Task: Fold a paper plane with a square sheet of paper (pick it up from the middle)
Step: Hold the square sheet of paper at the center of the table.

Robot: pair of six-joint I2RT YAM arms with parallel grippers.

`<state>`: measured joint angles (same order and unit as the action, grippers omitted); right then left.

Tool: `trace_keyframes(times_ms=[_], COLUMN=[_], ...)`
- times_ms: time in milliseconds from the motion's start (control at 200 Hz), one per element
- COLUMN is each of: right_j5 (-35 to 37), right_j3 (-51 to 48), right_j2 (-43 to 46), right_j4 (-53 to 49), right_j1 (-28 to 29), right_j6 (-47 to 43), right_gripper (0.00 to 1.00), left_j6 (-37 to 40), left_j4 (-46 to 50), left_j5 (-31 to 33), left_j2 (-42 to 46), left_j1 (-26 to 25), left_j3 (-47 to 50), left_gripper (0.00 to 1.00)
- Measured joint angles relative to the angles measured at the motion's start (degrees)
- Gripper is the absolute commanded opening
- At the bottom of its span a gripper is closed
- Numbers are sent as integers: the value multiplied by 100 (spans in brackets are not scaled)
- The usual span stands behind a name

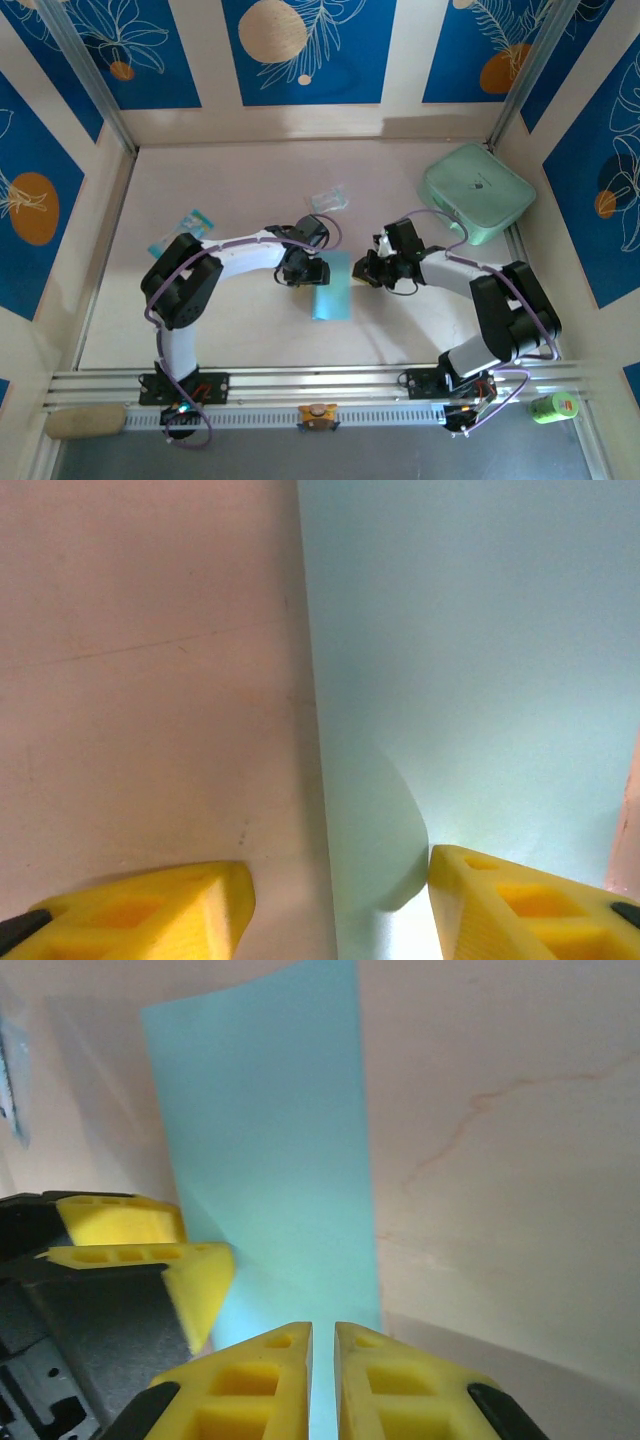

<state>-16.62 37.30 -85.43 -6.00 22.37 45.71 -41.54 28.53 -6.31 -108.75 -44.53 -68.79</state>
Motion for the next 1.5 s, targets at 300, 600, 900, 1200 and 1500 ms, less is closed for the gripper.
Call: trace_keyframes(times_ms=[300,600,900,1200,1500], right_j5=[15,15,17,17,17], right_j3=[-26,-26,-35,-59,-68], right_j2=[101,101,103,114,133], right_j4=[-33,-48,-50,-52,-68], right_j1=[-39,-50,-66,-66,-66], right_j6=[0,0,0,0,0], right_gripper=[14,14,13,13,14], left_j6=[-168,-142,11,160,153], left_j4=[-33,-33,-31,35,94], left_j5=[44,44,42,42,42], left_j2=[4,4,2,-35,-72], left_j1=[0,0,0,0,0], left_j3=[17,17,17,-37,-90], left_gripper=[55,55,56,56,56])
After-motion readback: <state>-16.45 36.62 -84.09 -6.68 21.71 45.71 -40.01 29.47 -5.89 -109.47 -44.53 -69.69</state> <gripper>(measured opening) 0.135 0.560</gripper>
